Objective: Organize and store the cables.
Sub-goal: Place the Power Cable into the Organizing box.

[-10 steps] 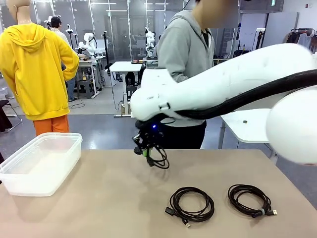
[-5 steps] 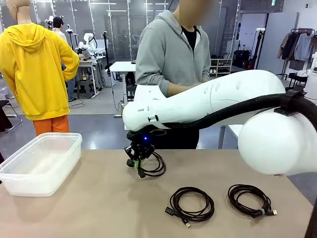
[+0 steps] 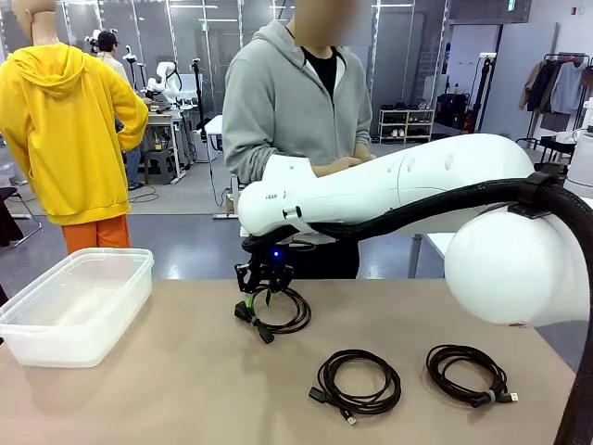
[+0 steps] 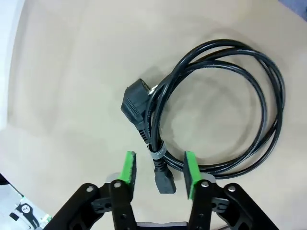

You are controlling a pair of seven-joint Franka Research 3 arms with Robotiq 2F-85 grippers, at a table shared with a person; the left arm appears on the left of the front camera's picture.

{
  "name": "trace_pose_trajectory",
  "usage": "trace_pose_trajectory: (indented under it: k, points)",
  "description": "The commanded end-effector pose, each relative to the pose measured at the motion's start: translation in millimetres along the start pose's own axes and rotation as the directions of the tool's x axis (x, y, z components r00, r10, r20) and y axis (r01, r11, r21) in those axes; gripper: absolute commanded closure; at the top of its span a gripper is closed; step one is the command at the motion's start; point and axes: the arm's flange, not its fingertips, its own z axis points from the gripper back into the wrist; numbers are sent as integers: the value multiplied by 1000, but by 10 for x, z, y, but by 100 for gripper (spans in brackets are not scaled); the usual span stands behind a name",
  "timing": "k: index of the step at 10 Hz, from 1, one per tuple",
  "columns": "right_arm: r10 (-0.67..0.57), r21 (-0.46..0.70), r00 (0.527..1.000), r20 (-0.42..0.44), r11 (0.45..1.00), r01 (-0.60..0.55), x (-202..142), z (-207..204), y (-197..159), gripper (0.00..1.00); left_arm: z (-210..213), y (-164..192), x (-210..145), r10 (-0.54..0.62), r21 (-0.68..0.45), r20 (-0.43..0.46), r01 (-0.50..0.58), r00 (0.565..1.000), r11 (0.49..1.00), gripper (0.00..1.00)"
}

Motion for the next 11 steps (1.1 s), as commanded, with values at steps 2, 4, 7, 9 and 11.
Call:
trace_pose_trajectory:
  k: [2,4,7,9,11]
  points:
    - [7,43,997,80,999,-11,-222,285,-163,0,17,-1,-2,-11,-8,7,11,1000,1000,0]
    - [85,70,991,107,993,-93,-552,675,-520,0,17,-1,-2,-11,-8,7,11,1000,1000,0]
    - [255,62,956,148,962,-266,-1110,1234,-1292,0,17,-1,-2,-11,-8,7,11,1000,1000,0]
    - [275,119,920,279,941,-317,-1503,1727,-2015,0,17,-1,-2,-11,-8,7,11,1000,1000,0]
    - [272,148,896,351,929,-340,-1806,2053,-2563,0,17,-1,-2,-11,-8,7,11,1000,1000,0]
